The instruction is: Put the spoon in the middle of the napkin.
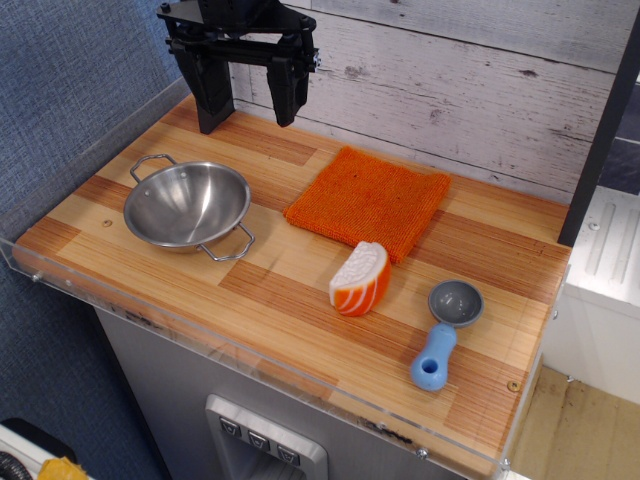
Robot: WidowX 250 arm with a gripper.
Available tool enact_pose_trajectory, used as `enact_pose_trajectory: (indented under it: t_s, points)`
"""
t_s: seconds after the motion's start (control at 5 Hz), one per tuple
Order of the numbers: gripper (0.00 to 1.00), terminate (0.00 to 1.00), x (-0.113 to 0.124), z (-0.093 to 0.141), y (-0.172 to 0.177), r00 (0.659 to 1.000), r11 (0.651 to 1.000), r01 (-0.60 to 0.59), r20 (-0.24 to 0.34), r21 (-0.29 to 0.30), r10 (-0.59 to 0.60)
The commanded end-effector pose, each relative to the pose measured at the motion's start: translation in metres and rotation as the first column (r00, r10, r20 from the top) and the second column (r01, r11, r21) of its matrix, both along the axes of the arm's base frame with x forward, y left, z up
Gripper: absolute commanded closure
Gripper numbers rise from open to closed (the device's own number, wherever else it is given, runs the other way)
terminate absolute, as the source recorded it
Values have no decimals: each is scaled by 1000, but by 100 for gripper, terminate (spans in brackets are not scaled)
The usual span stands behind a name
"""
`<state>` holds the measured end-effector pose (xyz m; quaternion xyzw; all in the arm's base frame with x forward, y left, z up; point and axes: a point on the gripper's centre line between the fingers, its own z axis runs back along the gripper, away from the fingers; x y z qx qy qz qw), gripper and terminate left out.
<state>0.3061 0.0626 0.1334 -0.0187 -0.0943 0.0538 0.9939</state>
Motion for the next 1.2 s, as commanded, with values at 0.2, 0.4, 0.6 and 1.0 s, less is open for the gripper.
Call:
enact_pose_trajectory:
  t_s: [0.2,0.4,0.6,1.0]
  points:
    - [0,0,2,6,19,999,999,-45,15,11,45]
    - [0,0,7,8,33,997,997,-69,17,18,69]
    - [0,0,9,6,16,1000,1000,-15,9,2,15]
    - [0,0,-1,-8,-43,993,993,113,-9,-32,-114]
